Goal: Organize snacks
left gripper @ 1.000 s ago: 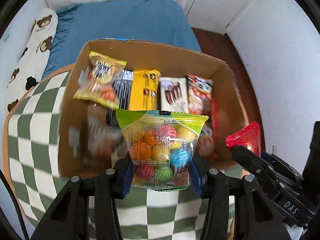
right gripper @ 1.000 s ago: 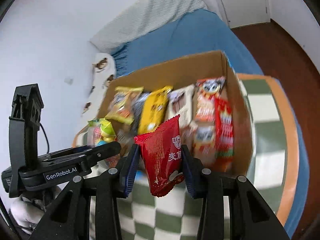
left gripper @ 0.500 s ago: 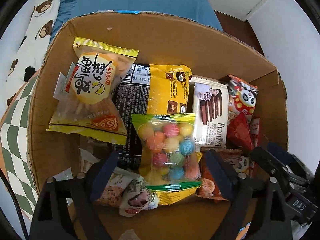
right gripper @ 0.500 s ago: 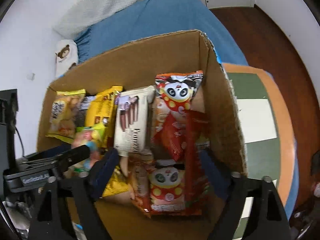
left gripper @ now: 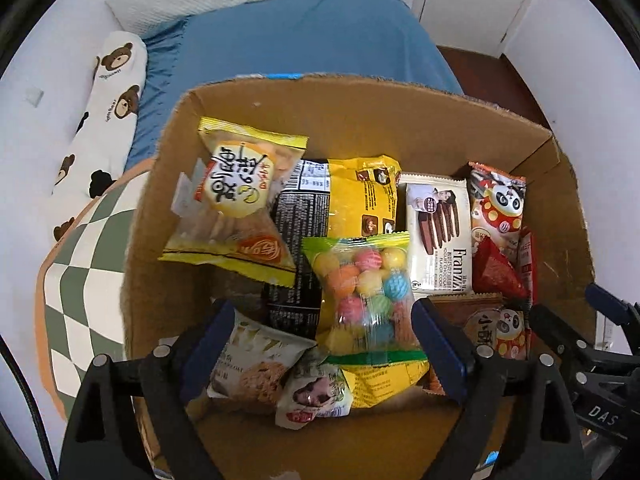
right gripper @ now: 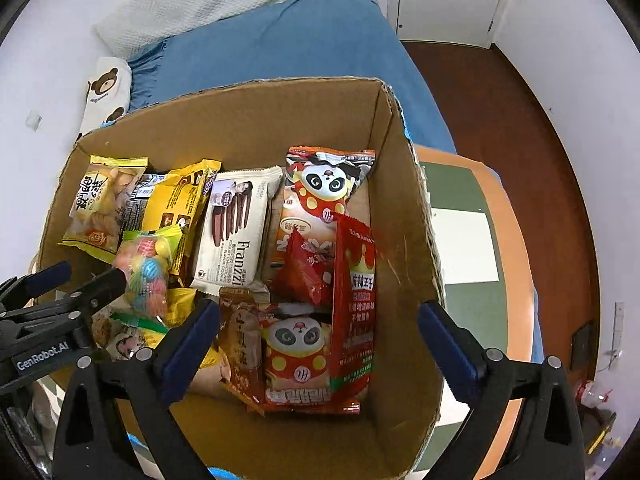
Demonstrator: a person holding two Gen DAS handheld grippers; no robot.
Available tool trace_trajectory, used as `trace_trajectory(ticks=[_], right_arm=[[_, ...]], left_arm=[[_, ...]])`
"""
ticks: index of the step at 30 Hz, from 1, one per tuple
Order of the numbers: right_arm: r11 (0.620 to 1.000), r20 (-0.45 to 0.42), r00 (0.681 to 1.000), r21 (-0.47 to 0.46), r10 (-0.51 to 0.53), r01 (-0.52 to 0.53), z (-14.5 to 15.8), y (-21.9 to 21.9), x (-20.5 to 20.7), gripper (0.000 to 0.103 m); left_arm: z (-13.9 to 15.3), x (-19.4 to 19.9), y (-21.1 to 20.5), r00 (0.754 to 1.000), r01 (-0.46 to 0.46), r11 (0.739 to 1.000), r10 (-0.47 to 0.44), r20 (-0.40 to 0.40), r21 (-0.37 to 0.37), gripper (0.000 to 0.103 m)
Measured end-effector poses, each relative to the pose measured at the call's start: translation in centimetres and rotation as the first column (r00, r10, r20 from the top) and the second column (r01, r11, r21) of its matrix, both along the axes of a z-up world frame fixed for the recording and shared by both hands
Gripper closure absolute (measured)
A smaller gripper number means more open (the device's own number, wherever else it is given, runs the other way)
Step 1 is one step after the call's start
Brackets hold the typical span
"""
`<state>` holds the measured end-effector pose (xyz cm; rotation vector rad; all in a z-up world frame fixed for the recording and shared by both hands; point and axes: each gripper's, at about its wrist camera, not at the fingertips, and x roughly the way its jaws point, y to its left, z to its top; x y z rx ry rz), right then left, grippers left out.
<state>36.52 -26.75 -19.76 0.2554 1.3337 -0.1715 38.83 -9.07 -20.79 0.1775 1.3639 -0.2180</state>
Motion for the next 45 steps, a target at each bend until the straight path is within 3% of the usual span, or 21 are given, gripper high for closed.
trace_trajectory(ticks=[13,20,35,45], right_arm=[[1.0,0.072,0.997,0.002,-0.028,0.028,3.1,0.8,-3.1,0.002],[1.0,0.167,0.986,-0.014,-0.017,0.02,7.0,2.0,-7.1,0.002],[0.995,0.407,0.913,-0.1,0.037,0.004,17.8,6.7,-20.0,0.0],[0.992,0.502,0.863,-0.126,0.053,0.013,23.1,8.9,-27.1,0.0]], left_arm=[[4.8,-3.5,1.4,0.997,-0.018,0.998,0.023,0.068,-0.065,0.012],[8.6,-7.7,2.7,0.984,-0.028,0.994,0.045,0.171,-0.102,0.012],[17.9,-20.5,6.5,0.9,-0.019,0.993,0.067,0.43,-0.116,0.012],[22.2,-26.8,7.6,0.852,0.001,0.994,0.057,0.521,-0.11,0.012]])
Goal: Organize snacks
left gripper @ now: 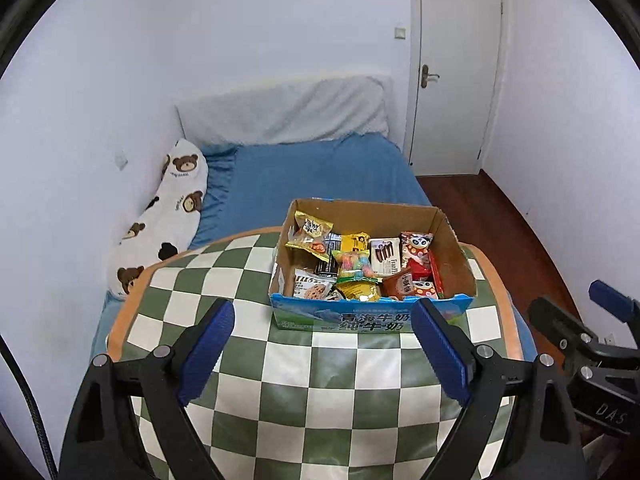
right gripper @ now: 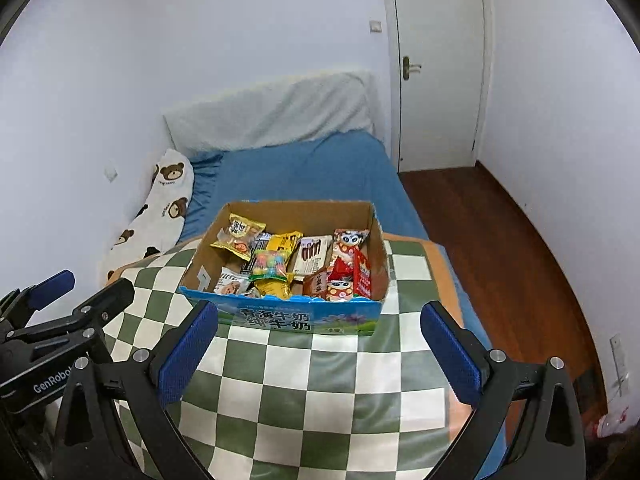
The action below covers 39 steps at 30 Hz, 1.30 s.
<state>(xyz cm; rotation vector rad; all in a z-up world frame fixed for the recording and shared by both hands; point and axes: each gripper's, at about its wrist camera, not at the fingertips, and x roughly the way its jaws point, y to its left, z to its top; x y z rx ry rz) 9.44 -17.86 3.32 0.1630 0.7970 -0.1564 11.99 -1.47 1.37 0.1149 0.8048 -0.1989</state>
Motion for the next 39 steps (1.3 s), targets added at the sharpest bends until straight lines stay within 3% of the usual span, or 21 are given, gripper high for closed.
trace_trajectory(ticks=[9,17,20,27,39], right_arm=[[1.0,0.045,0.999,-0.023,0.004,-0.003,2.4,0.8,-3.0,0.0],[0.999,0.057,0.998,-0.038,-0.002,0.004,2.5,0.8,-3.2,0.0],[0.999,0.053,0.999,-0.042,-0.011,0.014,1.9,0.5,-2.3,0.0],[0.998,0.028,0.999,-0.045,-0.034,0.035,-0.1,-0.6,0.4,0.0],[0.997,-0.043,0.996,-0.008,-0.081,0.081,-4.3,-2.6,4.9,0.0]], left_arm=[[1.3,-2.9,0.2,1.0,0.015,1.0,-0.015,0.016,-0.006,0.012],[1.3,-2.6,0.6,0.999,-0.015,1.0,0.015,0.03,-0.02,0.012],[1.1,-1.8,0.6,0.998,-0.03,0.999,0.031,0.046,-0.02,0.0],[-0.1,1.2,0.2,0.998,-0.055,0.998,0.056,0.039,-0.024,0.0],[-4.6,6.2,-1.8,0.997,-0.038,0.999,0.04,-0.06,0.038,0.0]])
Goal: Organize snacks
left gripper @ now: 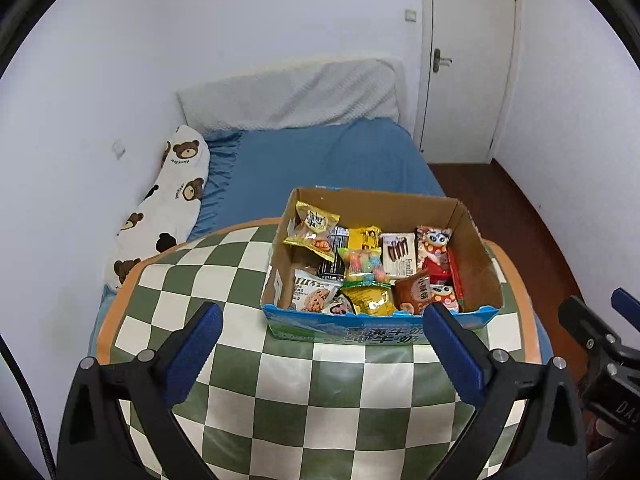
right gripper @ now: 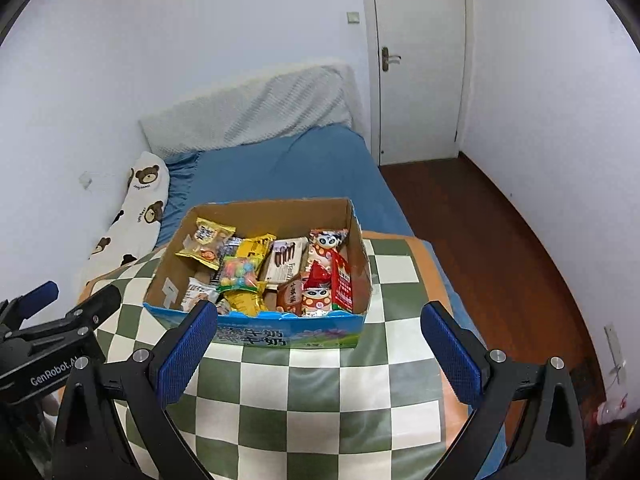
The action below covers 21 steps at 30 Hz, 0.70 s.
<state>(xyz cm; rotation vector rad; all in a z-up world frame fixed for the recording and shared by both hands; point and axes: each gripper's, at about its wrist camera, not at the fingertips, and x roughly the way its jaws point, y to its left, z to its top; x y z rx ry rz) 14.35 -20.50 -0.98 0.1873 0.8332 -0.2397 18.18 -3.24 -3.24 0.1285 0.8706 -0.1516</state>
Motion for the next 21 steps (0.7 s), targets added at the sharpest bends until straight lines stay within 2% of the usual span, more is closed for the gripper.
trace_trajectory(ticks=[10,21], right_arm=[[1.0,-0.048,0.999,-0.024,-0.021,0.02,-2.3,-0.9,2.1,0.0],[0.998,-0.065,0.998,-0.057,-0.013,0.01,-2.7,-0.6,2.7,0.0]], left_arm=[[-3.1,2.1,-1.0,0.998,0.005,1.0,-0.003,-0.062,0.027,0.0],[-3.8,2.7,-1.0,0.996,0.005,1.0,-0.003,-0.085,0.023,0.0]])
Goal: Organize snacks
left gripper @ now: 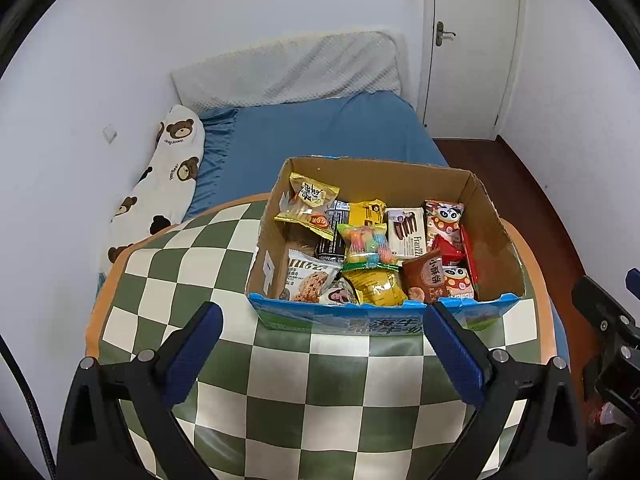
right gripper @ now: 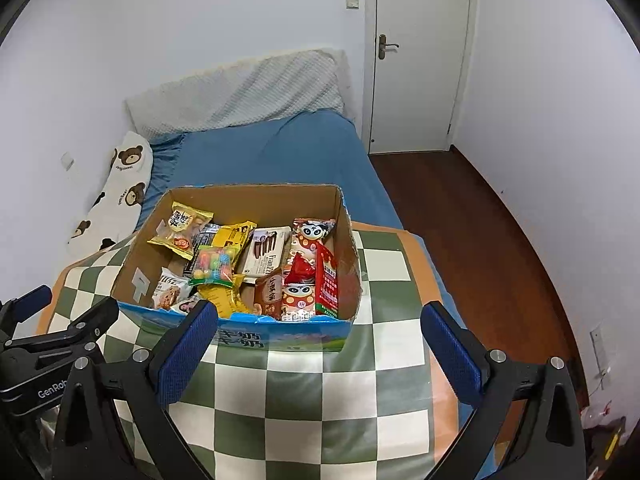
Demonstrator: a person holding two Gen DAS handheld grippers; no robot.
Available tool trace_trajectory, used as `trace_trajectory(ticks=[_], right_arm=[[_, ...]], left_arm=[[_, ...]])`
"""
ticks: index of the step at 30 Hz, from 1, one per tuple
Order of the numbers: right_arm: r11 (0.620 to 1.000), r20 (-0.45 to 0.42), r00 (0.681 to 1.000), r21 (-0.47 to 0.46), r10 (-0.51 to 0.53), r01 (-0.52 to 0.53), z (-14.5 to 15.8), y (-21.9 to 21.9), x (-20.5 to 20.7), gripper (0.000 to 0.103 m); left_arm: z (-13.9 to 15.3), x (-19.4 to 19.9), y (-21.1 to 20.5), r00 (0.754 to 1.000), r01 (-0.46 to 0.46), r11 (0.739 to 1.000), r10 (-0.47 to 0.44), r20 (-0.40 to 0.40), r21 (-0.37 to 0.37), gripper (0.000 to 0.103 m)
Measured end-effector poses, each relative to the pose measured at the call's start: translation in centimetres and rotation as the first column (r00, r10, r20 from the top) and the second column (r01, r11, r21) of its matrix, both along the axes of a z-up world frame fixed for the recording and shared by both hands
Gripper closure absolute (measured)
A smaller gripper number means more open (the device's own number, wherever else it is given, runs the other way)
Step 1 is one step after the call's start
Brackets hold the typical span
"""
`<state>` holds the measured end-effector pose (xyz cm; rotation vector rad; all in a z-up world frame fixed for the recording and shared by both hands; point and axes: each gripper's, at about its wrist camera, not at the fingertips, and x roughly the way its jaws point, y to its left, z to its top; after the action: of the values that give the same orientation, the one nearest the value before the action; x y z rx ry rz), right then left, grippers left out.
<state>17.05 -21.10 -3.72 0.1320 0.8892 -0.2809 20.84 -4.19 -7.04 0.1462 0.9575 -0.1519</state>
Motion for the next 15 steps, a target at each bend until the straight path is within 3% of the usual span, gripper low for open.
trace_trajectory(ticks=[15], right_arm=[[1.0,-0.002,1.0,-0.002,0.008,-0.008,0.12,0.09,-0.01,0.0]], left_arm=[[0.86,-0.51,0.08,1.0,0.009,1.0,-0.009,0.012,-0.01,0.0]])
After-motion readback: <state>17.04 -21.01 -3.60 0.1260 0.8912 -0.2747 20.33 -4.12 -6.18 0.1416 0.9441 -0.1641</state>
